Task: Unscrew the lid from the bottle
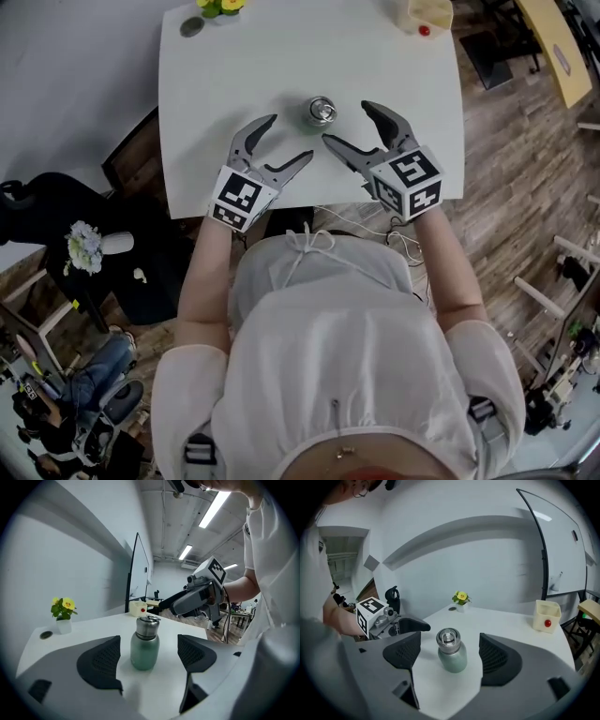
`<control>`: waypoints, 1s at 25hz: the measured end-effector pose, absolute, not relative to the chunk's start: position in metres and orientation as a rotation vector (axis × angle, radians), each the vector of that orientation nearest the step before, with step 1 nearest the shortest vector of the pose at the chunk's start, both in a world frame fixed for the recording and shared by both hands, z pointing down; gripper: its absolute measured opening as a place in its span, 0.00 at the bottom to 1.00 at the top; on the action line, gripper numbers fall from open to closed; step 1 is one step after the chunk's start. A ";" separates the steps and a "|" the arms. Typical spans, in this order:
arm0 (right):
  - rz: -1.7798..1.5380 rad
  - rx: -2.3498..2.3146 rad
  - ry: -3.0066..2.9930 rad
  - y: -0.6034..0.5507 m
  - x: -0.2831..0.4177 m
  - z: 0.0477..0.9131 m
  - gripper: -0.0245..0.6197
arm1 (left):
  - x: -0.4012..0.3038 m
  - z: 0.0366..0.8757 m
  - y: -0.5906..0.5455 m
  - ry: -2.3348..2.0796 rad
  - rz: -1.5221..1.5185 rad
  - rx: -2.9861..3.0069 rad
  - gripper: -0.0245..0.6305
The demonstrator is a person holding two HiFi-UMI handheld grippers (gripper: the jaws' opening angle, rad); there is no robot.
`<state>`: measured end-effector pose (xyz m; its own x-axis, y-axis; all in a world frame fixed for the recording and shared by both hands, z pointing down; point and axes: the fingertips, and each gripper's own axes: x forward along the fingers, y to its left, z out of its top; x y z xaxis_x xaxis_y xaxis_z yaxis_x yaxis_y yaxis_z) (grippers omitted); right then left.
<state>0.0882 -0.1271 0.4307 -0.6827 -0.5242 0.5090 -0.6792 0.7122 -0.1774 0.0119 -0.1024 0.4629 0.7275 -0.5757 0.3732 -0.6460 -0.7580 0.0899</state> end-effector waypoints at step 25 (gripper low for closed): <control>0.516 0.531 -2.377 -0.146 0.049 0.479 0.43 | 0.052 0.519 -0.147 -0.555 0.472 2.830 0.55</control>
<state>0.0490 -0.1464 0.4786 -0.7135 -0.2399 0.6584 -0.4913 0.8411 -0.2260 0.0522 -0.1467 0.5195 0.8771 -0.3283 0.3505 -0.3987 -0.9047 0.1502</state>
